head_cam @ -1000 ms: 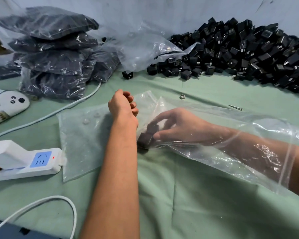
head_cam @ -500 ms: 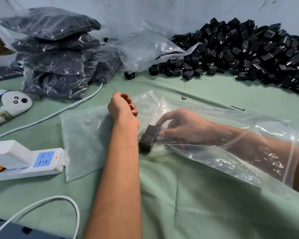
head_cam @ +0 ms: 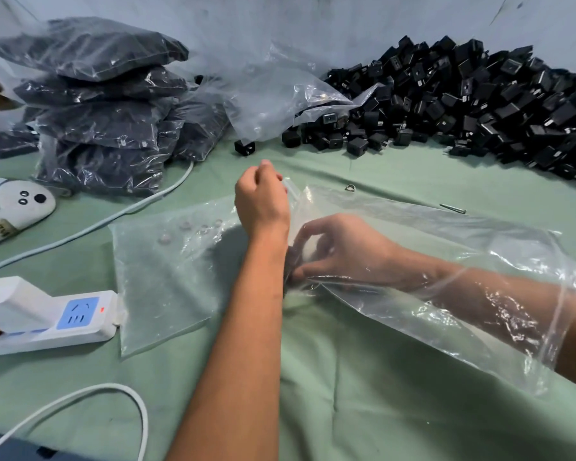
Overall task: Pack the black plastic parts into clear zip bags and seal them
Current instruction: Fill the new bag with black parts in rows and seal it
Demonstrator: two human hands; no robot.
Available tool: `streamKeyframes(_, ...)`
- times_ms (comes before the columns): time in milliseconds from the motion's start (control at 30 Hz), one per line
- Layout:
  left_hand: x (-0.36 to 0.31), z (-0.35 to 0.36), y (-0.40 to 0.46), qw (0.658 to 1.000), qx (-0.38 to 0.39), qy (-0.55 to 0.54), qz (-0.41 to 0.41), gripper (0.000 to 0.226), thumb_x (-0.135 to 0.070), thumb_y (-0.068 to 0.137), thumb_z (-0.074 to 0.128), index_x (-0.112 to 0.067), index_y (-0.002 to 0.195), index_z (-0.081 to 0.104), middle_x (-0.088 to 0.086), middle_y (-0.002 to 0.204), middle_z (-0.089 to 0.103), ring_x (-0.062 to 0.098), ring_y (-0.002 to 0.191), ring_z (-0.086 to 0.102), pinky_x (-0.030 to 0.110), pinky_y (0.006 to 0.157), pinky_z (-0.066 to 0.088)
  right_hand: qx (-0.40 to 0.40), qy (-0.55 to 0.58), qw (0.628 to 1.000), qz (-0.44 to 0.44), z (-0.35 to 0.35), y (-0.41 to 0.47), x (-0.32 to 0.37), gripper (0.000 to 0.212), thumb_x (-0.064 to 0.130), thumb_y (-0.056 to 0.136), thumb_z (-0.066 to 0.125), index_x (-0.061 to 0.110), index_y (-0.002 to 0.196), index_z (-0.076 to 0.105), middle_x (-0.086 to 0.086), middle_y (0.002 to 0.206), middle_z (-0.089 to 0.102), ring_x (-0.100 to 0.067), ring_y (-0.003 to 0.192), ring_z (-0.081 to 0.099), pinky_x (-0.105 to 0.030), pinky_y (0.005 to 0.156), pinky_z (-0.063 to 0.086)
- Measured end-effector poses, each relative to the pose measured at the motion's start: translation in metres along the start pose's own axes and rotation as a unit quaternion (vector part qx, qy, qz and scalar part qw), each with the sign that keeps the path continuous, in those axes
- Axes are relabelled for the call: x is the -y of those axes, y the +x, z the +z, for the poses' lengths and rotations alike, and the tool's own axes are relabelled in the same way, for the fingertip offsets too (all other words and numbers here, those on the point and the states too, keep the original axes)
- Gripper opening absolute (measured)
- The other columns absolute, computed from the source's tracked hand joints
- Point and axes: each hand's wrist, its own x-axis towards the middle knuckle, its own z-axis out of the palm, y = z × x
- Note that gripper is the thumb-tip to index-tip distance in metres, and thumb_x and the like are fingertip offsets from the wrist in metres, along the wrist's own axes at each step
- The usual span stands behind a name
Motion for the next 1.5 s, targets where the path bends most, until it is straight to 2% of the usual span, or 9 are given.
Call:
streamKeyframes(267, 0.013, 0.020, -0.027, 0.929, 0.079, 0.268, 0.244, 0.036, -0.032, 0.105, 0.049, -0.015, 0.073, 0.049, 0.010, 0.073, 0.063, 0.036, 0.073, 0.055, 0.038, 0.061, 0.028, 0.046, -0.058, 0.997, 0.013, -0.013, 0.003, -0.015, 0.017, 0.030, 0.093, 0.076, 0.022, 0.098, 0.062, 0.002, 0.098, 0.075, -0.010, 0.076, 0.066, -0.025, 0.069, 0.054)
streamKeyframes(500, 0.016, 0.023, -0.031, 0.899, 0.074, 0.364, 0.232, 0.031, -0.035, 0.100, 0.052, -0.016, 0.076, 0.054, 0.009, 0.075, 0.061, 0.032, 0.070, 0.050, 0.035, 0.063, 0.037, 0.153, 0.130, 0.979, 0.036, -0.106, -0.093, -0.083, 0.032, 0.012, 0.100, 0.066, 0.010, 0.132, 0.067, -0.006, 0.126, 0.073, -0.029, 0.117, 0.070, -0.052, 0.100, 0.055)
streamKeyframes(667, 0.014, 0.022, -0.030, 0.878, 0.056, 0.445, 0.168, 0.023, -0.032, 0.097, 0.055, -0.015, 0.081, 0.060, 0.002, 0.069, 0.049, 0.030, 0.071, 0.047, 0.033, 0.065, 0.034, 0.214, 0.192, 0.955, 0.070, -0.155, -0.152, -0.120, 0.029, 0.010, 0.102, 0.062, 0.005, 0.130, 0.067, -0.018, 0.133, 0.068, -0.029, 0.125, 0.065, -0.034, 0.105, 0.052)
streamKeyframes(833, -0.002, 0.036, -0.053, 0.889, 0.004, 0.405, 0.216, 0.022, -0.031, 0.098, 0.054, -0.014, 0.084, 0.060, 0.002, 0.072, 0.053, 0.029, 0.072, 0.049, 0.034, 0.065, 0.036, -0.176, 0.093, 0.945, 0.258, -0.184, -0.132, -0.146, 0.008, 0.004, 0.096, 0.069, 0.008, 0.094, 0.075, -0.025, 0.099, 0.076, -0.018, 0.065, 0.072, -0.024, 0.053, 0.057)
streamKeyframes(933, -0.013, 0.072, -0.095, 0.888, 0.127, 0.342, 0.280, 0.026, -0.035, 0.099, 0.054, -0.018, 0.080, 0.058, -0.001, 0.069, 0.058, 0.024, 0.066, 0.056, 0.032, 0.059, 0.039, -0.354, -0.025, 0.892, 0.279, -0.183, -0.088, -0.159, 0.008, 0.008, 0.094, 0.064, 0.011, 0.094, 0.072, -0.017, 0.096, 0.076, -0.021, 0.069, 0.071, -0.031, 0.059, 0.059)
streamKeyframes(1033, -0.015, 0.110, -0.138, 0.818, 0.299, 0.392, 0.297, 0.033, -0.049, 0.099, 0.053, -0.019, 0.089, 0.063, 0.004, 0.086, 0.068, 0.028, 0.080, 0.064, 0.034, 0.065, 0.046, -0.325, -0.243, 0.874, 0.268, -0.190, -0.054, -0.174, 0.037, 0.015, 0.093, 0.067, 0.014, 0.130, 0.063, -0.015, 0.127, 0.063, -0.034, 0.120, 0.057, -0.042, 0.101, 0.050)
streamKeyframes(1233, -0.014, 0.139, -0.174, 0.772, 0.307, 0.457, 0.318, 0.046, -0.067, 0.086, 0.062, -0.021, 0.082, 0.056, 0.009, 0.090, 0.065, 0.034, 0.082, 0.061, 0.032, 0.060, 0.035, -0.163, -0.477, 0.835, 0.222, -0.213, -0.018, -0.201, 0.077, 0.006, 0.094, 0.057, 0.032, 0.160, 0.027, -0.009, 0.171, 0.005, -0.035, 0.156, 0.006, -0.059, 0.118, 0.026)
streamKeyframes(1333, -0.015, 0.142, -0.179, 0.747, 0.343, 0.491, 0.289, 0.043, -0.048, 0.081, 0.071, -0.019, 0.069, 0.040, 0.001, 0.069, 0.041, 0.028, 0.076, 0.049, 0.029, 0.058, 0.035, -0.162, -0.500, 0.824, 0.212, -0.218, -0.009, -0.203, 0.059, 0.015, 0.096, 0.063, 0.026, 0.152, 0.046, -0.018, 0.160, 0.027, -0.038, 0.147, 0.025, -0.058, 0.117, 0.027)
streamKeyframes(1500, -0.014, 0.135, -0.162, 0.767, 0.391, 0.456, 0.226, 0.025, -0.023, 0.078, 0.062, -0.015, 0.068, 0.040, 0.009, 0.082, 0.057, 0.035, 0.080, 0.052, 0.030, 0.064, 0.038, -0.279, -0.394, 0.863, 0.152, -0.201, -0.029, -0.185, 0.030, 0.003, 0.088, 0.069, 0.009, 0.117, 0.062, -0.015, 0.117, 0.052, -0.038, 0.107, 0.055, -0.045, 0.088, 0.050)
